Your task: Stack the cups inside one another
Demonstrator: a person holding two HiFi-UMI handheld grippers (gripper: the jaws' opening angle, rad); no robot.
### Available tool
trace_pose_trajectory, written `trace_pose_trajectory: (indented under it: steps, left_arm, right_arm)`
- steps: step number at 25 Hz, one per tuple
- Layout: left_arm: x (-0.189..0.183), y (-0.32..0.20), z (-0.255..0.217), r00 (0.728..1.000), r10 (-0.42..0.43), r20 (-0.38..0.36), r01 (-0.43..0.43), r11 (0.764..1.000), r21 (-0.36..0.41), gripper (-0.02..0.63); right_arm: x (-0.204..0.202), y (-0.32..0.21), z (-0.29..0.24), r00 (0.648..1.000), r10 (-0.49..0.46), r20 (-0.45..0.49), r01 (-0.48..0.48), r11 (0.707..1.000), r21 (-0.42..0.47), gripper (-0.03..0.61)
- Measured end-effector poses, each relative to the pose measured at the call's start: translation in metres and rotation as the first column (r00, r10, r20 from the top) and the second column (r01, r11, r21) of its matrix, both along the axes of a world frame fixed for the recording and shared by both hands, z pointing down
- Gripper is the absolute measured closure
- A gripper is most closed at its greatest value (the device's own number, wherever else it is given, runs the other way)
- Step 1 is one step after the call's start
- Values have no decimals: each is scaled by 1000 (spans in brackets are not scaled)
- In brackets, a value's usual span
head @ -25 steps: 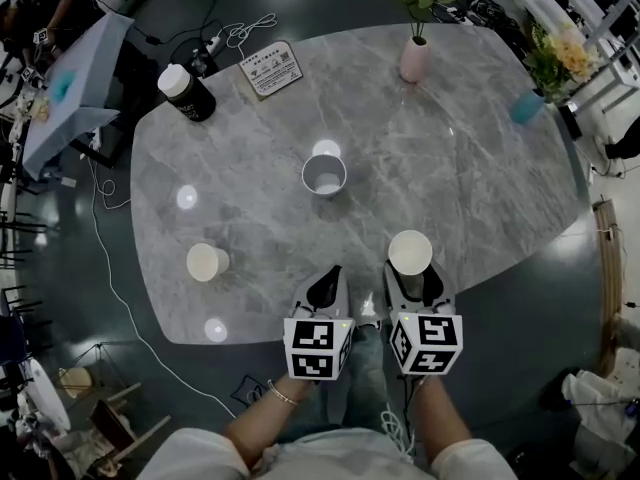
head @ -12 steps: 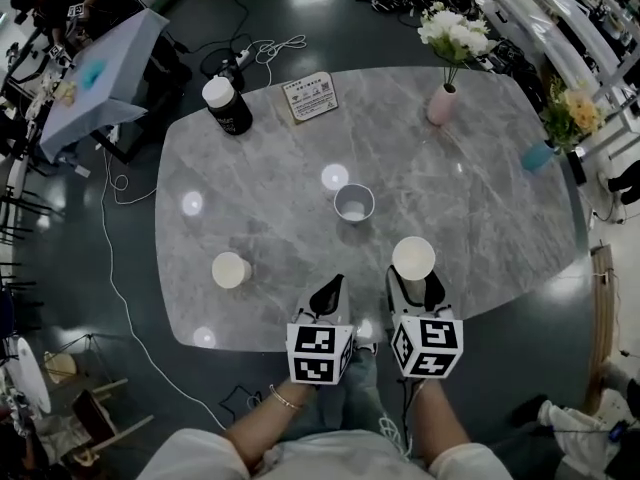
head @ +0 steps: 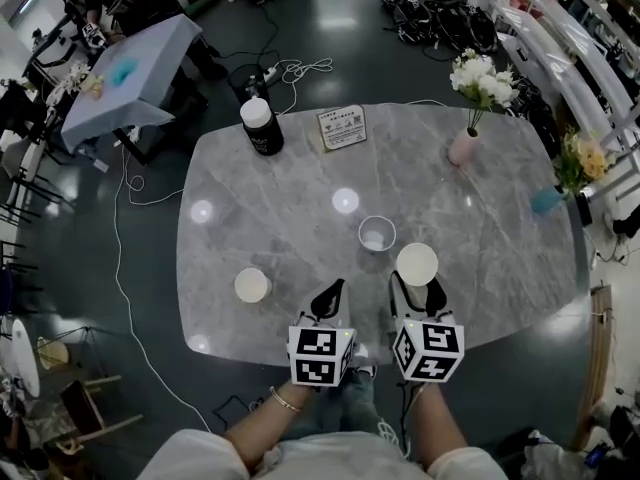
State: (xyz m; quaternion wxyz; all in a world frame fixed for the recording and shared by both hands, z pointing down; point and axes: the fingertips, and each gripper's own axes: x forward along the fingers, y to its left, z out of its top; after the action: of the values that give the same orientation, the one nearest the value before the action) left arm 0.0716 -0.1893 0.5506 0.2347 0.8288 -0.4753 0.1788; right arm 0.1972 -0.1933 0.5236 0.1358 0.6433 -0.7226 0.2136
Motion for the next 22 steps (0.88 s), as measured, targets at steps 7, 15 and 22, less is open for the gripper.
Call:
trace_pose_trajectory:
  steps: [7,15,22]
  left_arm:
    - [-11,-17,-10,1000,-28,-13,29,999,16,618]
    - [-14,-33,-14,1000,-25,2,25,999,33,618]
    - [-19,-41,-2,1000,-26,18,25,1000,10,618]
  right_arm:
    - [-15,-29,-17,999,-34,3,34,999,37,344]
    - [-28,-51,-22,998,-66,5,66,997,41,344]
    - [-41,-68,-14,995,-99,12,99,995,29,344]
